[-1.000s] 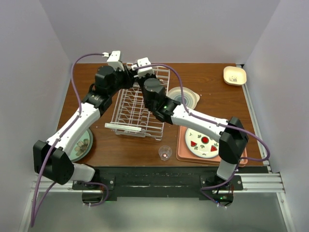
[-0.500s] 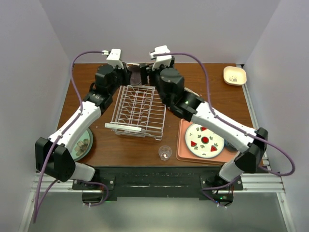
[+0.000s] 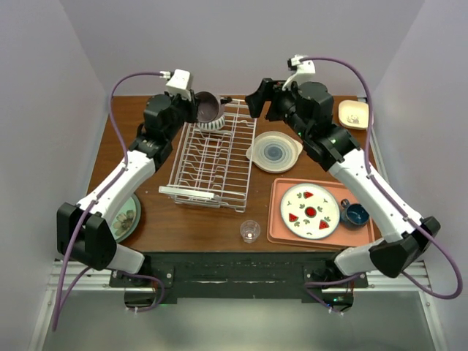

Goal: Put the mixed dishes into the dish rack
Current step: Pass the cup from the right arm to the left

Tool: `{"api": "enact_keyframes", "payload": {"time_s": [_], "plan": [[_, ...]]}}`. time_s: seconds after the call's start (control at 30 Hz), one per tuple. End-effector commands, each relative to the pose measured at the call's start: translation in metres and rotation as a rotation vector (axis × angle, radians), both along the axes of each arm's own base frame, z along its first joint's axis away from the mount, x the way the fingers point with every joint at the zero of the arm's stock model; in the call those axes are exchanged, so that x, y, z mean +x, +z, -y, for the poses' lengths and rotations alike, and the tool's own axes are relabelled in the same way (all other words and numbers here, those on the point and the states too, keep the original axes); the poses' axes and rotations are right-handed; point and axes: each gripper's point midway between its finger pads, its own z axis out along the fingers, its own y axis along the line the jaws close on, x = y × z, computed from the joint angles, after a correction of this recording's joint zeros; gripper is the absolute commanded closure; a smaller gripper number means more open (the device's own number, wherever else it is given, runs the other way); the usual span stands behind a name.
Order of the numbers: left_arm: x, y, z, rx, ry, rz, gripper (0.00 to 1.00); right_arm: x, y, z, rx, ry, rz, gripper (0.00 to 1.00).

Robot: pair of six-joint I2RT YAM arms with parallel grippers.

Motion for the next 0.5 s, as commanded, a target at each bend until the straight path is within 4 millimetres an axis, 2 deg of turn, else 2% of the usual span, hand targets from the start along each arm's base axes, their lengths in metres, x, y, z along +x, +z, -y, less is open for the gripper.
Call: {"api": "enact_keyframes", "payload": {"time_s": [0.0, 0.03, 0.07, 0.1, 0.13, 0.17, 0.23, 0.27, 0.33, 0.37, 0.47], "plan": [[-0.011, 0.095, 0.011, -0.01, -0.11, 0.327, 1.0, 0.003, -0.036, -0.014, 0.184, 0.21, -0.188, 0.18], [-0.017, 0.098, 0.019, 0.036, -0.169, 0.368, 1.0, -0.005, -0.036, -0.023, 0.222, 0.317, -0.214, 0.18], [-0.022, 0.102, 0.022, 0.049, -0.195, 0.399, 1.0, -0.001, -0.031, -0.023, 0.261, 0.351, -0.201, 0.18], [-0.028, 0.107, 0.024, 0.067, -0.219, 0.427, 1.0, 0.003, -0.035, -0.015, 0.317, 0.364, -0.241, 0.18], [-0.033, 0.109, 0.03, 0.109, -0.265, 0.465, 1.0, 0.005, -0.038, -0.017, 0.344, 0.398, -0.258, 0.17], [-0.037, 0.112, 0.032, 0.123, -0.285, 0.496, 1.0, -0.005, -0.029, -0.024, 0.398, 0.497, -0.265, 0.17], [-0.048, 0.119, 0.038, 0.16, -0.335, 0.557, 1.0, -0.003, -0.032, -0.024, 0.442, 0.554, -0.295, 0.17], [-0.051, 0.122, 0.038, 0.166, -0.338, 0.586, 1.0, -0.007, -0.032, -0.03, 0.457, 0.637, -0.3, 0.17], [-0.054, 0.128, 0.036, 0.2, -0.331, 0.63, 1.0, -0.01, -0.034, -0.034, 0.52, 0.688, -0.351, 0.17], [-0.054, 0.128, 0.035, 0.217, -0.326, 0.644, 1.0, -0.01, -0.029, -0.036, 0.547, 0.717, -0.34, 0.17], [-0.054, 0.127, 0.036, 0.274, -0.329, 0.674, 1.0, -0.014, -0.027, -0.04, 0.56, 0.766, -0.351, 0.17]]}}
